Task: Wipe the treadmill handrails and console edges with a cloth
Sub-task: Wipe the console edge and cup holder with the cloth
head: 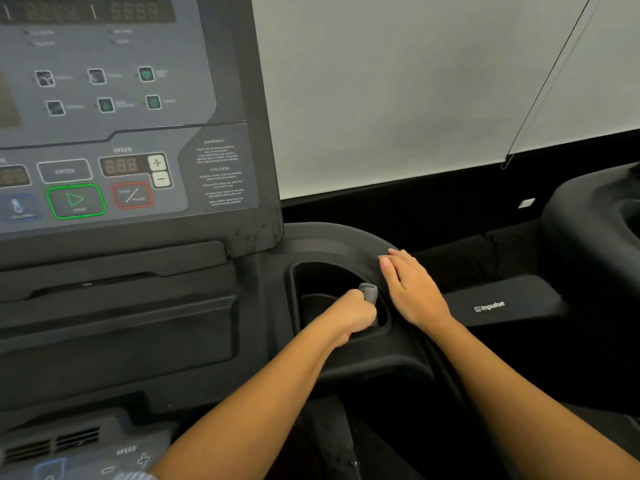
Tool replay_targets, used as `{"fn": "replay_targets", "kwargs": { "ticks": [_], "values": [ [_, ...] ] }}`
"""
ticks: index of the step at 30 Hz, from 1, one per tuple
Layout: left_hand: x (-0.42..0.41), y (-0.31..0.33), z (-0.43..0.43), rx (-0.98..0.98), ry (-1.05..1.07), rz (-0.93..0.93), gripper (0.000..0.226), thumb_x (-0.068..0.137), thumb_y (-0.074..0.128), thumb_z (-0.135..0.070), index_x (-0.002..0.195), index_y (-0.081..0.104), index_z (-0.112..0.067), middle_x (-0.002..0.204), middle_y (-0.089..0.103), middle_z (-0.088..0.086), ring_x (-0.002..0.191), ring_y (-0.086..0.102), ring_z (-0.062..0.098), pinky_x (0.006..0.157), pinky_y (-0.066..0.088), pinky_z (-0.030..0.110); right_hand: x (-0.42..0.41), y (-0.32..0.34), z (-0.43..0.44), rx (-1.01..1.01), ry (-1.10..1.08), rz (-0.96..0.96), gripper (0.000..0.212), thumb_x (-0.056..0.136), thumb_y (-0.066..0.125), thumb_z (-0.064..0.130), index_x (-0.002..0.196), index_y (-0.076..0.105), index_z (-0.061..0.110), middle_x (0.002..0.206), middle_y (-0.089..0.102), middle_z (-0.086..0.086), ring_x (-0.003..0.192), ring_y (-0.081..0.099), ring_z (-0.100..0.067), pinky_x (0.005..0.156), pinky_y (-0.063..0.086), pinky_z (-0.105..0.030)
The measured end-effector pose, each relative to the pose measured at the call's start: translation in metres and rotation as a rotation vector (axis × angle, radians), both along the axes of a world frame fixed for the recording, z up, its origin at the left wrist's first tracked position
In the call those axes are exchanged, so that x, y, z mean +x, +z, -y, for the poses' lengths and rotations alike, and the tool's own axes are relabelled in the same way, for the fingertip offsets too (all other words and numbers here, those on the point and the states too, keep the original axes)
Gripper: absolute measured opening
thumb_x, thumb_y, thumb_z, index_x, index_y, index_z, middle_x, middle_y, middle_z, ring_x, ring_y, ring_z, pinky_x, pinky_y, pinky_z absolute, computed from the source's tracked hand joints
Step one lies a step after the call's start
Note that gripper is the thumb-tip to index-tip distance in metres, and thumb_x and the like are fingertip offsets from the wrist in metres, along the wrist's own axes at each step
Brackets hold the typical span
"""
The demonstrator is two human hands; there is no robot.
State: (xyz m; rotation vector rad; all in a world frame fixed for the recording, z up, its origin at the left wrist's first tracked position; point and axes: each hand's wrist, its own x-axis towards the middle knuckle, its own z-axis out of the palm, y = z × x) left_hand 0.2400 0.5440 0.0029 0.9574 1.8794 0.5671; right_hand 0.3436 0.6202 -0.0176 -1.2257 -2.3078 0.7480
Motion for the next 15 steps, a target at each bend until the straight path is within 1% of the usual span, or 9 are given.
{"fn": "replay_targets", "kwargs": {
  "ticks": [2, 6, 8, 10, 13, 15],
  "values": [
    [-0.004, 0.007, 0.003, -0.038, -0.107, -0.05, 0.03, 0.095, 0.041, -0.021, 0.115, 0.053, -0.002, 0.105, 0.057, 0.013, 0.09, 0.049, 0.022, 0.076, 0.038, 0.03, 0.0, 0.0, 0.0, 0.012, 0.003, 0.004, 0.043, 0.101, 0.031, 0.036, 0.132, 0.051, 0.015, 0.146, 0.041, -0.005, 0.141, 0.024, -0.016, 0.113, 0.016, -0.028],
    [-0.015, 0.014, 0.006, -0.111, -0.323, -0.12, 0.029, 0.093, 0.043, -0.015, 0.116, 0.057, -0.004, 0.109, 0.061, 0.015, 0.099, 0.057, 0.028, 0.085, 0.046, 0.037, 0.0, 0.0, 0.0, 0.021, 0.006, 0.015, 0.043, 0.101, 0.031, 0.035, 0.133, 0.05, 0.014, 0.146, 0.041, -0.005, 0.141, 0.024, -0.017, 0.115, 0.017, -0.03],
    [-0.019, 0.02, 0.007, -0.144, -0.409, -0.161, 0.028, 0.091, 0.042, -0.011, 0.111, 0.061, -0.004, 0.104, 0.064, 0.015, 0.095, 0.06, 0.031, 0.081, 0.05, 0.04, 0.0, 0.0, 0.001, 0.03, 0.007, 0.029, 0.043, 0.101, 0.031, 0.035, 0.133, 0.05, 0.014, 0.146, 0.041, -0.005, 0.141, 0.024, -0.017, 0.116, 0.018, -0.032],
    [-0.024, 0.026, 0.007, -0.196, -0.485, -0.231, 0.028, 0.087, 0.041, -0.005, 0.106, 0.062, -0.001, 0.095, 0.063, 0.015, 0.085, 0.06, 0.03, 0.07, 0.048, 0.037, 0.001, 0.001, 0.001, 0.036, 0.01, 0.037, 0.043, 0.101, 0.031, 0.035, 0.133, 0.05, 0.014, 0.146, 0.041, -0.005, 0.141, 0.024, -0.017, 0.116, 0.017, -0.033],
    [-0.033, 0.032, 0.008, -0.349, -0.606, -0.407, 0.029, 0.085, 0.043, -0.002, 0.107, 0.06, 0.003, 0.096, 0.061, 0.017, 0.082, 0.056, 0.027, 0.067, 0.045, 0.032, 0.002, 0.002, 0.001, 0.042, 0.011, 0.039, 0.043, 0.101, 0.031, 0.035, 0.134, 0.049, 0.015, 0.146, 0.041, -0.004, 0.141, 0.025, -0.015, 0.116, 0.016, -0.031],
    [-0.036, 0.033, 0.007, -0.399, -0.66, -0.436, 0.028, 0.08, 0.043, 0.002, 0.103, 0.06, 0.004, 0.096, 0.059, 0.019, 0.078, 0.054, 0.027, 0.062, 0.044, 0.032, 0.002, 0.002, 0.002, 0.05, 0.007, 0.037, 0.043, 0.101, 0.031, 0.036, 0.133, 0.05, 0.015, 0.146, 0.041, -0.004, 0.14, 0.026, -0.015, 0.116, 0.017, -0.031]
  ]
}}
